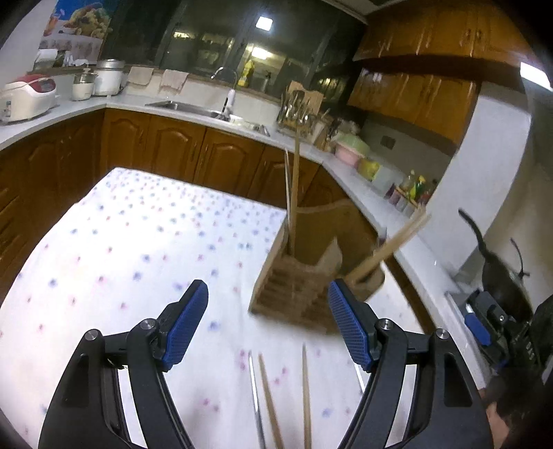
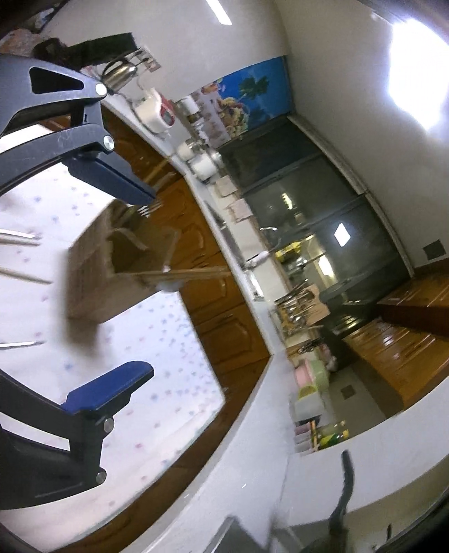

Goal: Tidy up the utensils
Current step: 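Move both tools back down to the remaining chopsticks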

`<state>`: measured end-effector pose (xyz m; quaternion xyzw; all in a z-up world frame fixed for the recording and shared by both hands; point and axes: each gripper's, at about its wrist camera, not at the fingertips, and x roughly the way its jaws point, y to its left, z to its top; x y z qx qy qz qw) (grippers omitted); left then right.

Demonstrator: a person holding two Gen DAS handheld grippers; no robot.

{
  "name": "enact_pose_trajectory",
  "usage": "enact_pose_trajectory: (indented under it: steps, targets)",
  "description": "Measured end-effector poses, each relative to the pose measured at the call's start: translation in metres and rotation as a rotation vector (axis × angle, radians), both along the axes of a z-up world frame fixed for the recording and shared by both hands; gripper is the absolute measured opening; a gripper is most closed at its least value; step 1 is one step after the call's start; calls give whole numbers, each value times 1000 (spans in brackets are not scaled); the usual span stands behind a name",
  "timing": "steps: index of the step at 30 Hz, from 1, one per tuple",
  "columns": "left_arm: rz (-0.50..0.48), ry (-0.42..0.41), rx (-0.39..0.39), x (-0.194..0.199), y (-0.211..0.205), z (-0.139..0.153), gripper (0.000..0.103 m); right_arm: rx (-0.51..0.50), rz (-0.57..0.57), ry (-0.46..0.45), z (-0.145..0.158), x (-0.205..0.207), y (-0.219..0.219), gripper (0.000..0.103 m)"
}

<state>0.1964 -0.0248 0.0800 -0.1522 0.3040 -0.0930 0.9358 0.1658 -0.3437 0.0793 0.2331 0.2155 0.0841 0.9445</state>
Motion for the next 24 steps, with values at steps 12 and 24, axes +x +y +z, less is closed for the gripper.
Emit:
enact_pose_trajectory:
  steps: [12, 24]
  targets:
    - [-31, 93, 25, -30, -18, -32, 73, -19, -25, 123, -37, -48, -15, 94]
    - [-66, 176, 70, -28, -33, -62, 73, -86, 21, 204, -64, -50, 0, 92]
